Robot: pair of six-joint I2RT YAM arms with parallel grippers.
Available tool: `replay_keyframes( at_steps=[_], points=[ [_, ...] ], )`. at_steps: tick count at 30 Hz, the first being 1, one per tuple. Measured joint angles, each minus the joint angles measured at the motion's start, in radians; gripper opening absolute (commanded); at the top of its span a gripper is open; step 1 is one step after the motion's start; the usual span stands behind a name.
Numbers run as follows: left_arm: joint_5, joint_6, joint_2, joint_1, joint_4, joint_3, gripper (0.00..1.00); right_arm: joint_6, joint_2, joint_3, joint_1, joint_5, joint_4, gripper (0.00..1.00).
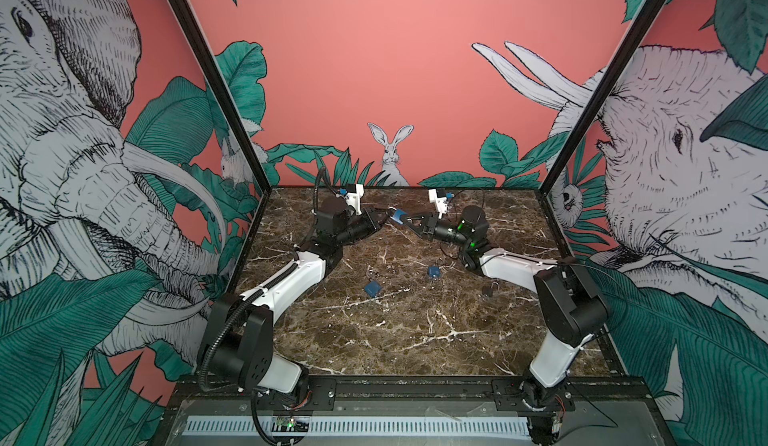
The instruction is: Lock with the key
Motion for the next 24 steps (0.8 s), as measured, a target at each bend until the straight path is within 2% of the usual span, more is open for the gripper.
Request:
replay_keyframes(
  at_steps=[11,15,20,24],
  points=[
    [0.010,0.009,-0.019,0.006,-0.003,-0.036,0.00,0.017,-0.004,-0.033,0.020,-0.055,0.002,0.00],
    [0.055,0.008,-0.020,0.014,-0.022,-0.045,0.00,0.018,-0.024,-0.066,0.021,-0.067,-0.006,0.14],
    [0.108,0.024,-0.024,0.016,-0.037,-0.045,0.00,0.010,-0.059,-0.099,0.025,-0.077,-0.026,0.37],
    [0.130,0.026,-0.023,0.016,-0.054,-0.045,0.00,-0.027,-0.090,-0.114,0.033,-0.079,-0.064,0.48]
  ],
)
